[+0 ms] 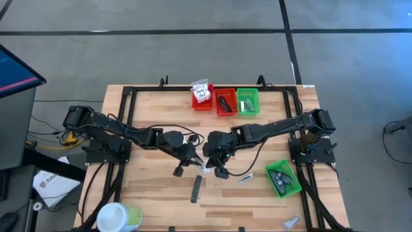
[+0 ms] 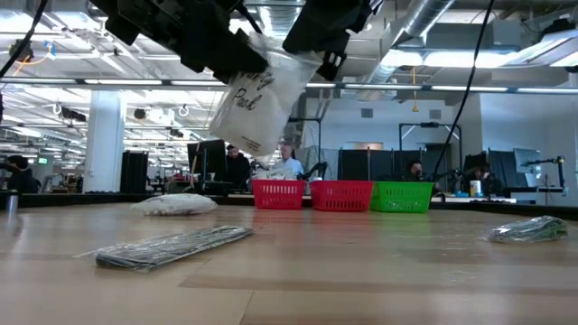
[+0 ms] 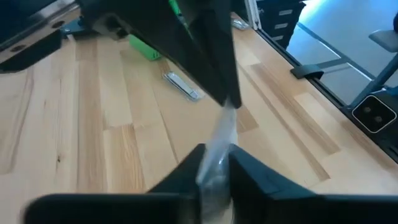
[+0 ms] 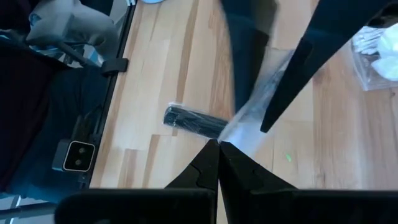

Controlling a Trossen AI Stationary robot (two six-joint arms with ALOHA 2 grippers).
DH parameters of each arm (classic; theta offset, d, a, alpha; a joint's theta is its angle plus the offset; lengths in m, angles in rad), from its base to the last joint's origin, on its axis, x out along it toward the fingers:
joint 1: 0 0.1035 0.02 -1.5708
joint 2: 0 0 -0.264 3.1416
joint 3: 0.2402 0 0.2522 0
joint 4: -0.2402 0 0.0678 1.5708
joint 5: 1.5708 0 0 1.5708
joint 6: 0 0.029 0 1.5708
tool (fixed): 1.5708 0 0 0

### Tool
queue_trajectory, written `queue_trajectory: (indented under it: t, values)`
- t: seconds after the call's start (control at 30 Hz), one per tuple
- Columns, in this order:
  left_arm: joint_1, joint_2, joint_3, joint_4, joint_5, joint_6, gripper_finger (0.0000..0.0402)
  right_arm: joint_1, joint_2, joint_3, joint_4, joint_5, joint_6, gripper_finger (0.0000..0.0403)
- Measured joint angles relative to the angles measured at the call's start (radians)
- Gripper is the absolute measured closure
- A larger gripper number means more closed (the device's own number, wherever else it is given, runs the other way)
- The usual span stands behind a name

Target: Pick & Place Travel size toiletries

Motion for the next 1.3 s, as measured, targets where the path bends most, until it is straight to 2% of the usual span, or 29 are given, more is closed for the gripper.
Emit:
queue_trajectory:
  t: [0.1, 0.33, 0.5, 0.73, 1.0, 1.3]
  values:
    - [0.000, 0.000, 0.000, 0.001, -0.002, 0.000, 0.0388, -0.002, 0.000, 0.000, 0.001, 0.001, -0.003, 0.0403]
    - [0.000, -0.003, 0.000, -0.002, -0.070, -0.019, 0.0395, -0.001, -0.002, 0.000, 0.022, 0.006, -0.014, 0.0394]
    - [0.008, -0.036, -0.005, 0.003, -0.178, -0.018, 0.0396, 0.013, -0.038, 0.000, 0.024, 0.001, -0.029, 0.0350]
    - [0.074, -0.097, -0.047, 0.037, -0.195, -0.023, 0.0396, 0.075, -0.076, 0.000, 0.031, -0.002, -0.086, 0.0290]
    - [0.256, -0.165, -0.118, 0.248, -0.195, -0.023, 0.0396, 0.076, -0.080, 0.000, -0.004, 0.056, -0.097, 0.0282]
    - [0.553, -0.103, -0.120, 0.409, -0.045, -0.084, 0.0396, 0.055, -0.102, 0.000, 0.061, 0.090, -0.121, 0.0289]
